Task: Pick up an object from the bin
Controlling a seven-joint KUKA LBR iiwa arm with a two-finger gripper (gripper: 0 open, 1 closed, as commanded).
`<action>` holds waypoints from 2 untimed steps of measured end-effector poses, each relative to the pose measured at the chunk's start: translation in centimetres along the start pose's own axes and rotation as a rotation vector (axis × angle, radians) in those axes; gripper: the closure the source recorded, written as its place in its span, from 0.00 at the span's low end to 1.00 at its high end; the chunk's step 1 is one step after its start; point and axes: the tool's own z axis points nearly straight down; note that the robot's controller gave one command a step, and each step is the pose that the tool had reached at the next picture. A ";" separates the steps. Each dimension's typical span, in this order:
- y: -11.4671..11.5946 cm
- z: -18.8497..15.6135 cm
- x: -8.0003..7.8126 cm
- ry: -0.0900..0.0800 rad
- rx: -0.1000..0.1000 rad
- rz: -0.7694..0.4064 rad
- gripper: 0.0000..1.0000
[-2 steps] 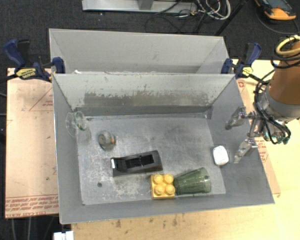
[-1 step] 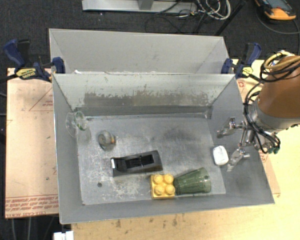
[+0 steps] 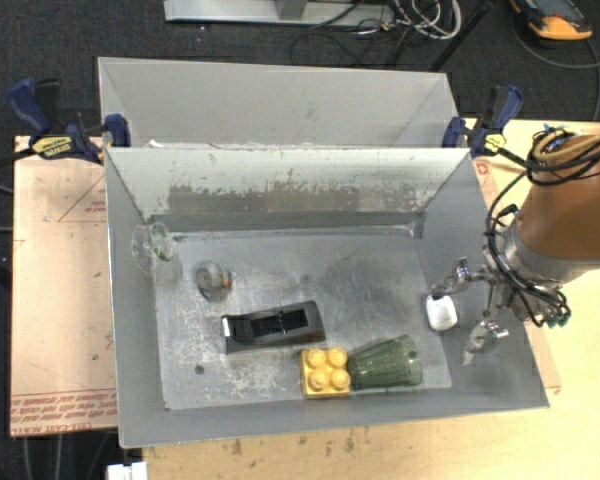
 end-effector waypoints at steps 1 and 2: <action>0.1 6.2 1.2 -0.007 0.004 -0.051 1.00; 0.1 6.2 1.2 -0.007 0.004 -0.051 1.00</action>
Offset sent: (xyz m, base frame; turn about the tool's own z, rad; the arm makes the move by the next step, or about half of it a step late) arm 0.0000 0.0000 0.0000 0.0000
